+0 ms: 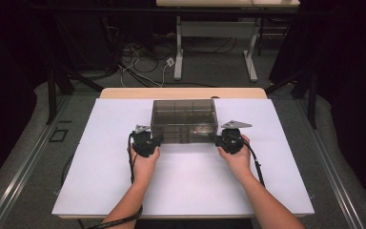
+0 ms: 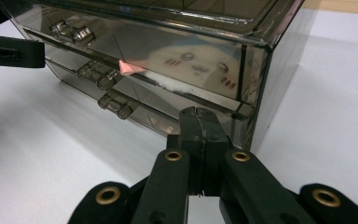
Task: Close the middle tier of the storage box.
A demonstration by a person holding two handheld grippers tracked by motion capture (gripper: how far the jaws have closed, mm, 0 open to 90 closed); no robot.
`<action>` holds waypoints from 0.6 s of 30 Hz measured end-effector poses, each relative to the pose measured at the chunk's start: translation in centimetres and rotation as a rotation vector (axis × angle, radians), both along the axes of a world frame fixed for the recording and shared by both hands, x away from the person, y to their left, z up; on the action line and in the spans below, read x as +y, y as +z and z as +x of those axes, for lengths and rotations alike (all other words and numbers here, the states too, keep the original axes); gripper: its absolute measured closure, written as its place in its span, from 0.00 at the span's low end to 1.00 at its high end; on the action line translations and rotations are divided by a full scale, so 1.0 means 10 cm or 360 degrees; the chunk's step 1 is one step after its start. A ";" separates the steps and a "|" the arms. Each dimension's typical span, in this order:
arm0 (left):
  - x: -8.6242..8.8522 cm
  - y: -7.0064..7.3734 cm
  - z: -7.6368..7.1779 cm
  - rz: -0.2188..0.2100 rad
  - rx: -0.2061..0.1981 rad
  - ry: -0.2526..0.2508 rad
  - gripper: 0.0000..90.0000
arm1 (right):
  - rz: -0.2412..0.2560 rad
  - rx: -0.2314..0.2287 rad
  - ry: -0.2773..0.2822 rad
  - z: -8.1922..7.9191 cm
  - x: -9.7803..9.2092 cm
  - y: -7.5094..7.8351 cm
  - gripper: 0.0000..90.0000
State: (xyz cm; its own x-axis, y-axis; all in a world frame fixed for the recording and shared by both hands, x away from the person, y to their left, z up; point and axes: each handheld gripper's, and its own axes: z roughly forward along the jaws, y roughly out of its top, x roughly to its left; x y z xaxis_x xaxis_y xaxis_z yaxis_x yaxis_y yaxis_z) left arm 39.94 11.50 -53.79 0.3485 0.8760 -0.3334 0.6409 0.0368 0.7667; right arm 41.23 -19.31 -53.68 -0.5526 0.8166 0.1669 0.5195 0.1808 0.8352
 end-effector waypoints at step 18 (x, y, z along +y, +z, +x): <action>-0.01 0.00 -0.01 -0.0027 0.0000 0.0020 1.00 | -0.0003 0.0013 -0.0008 0.03 -0.01 -0.04 1.00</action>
State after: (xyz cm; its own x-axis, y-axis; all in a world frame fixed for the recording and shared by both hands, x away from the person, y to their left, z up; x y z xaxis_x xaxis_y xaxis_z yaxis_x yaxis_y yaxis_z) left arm 39.82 11.40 -53.84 0.3378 0.8745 -0.3479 0.6401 0.0575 0.7661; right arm 41.53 -19.46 -54.04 -0.5469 0.8198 0.1698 0.5273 0.1798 0.8304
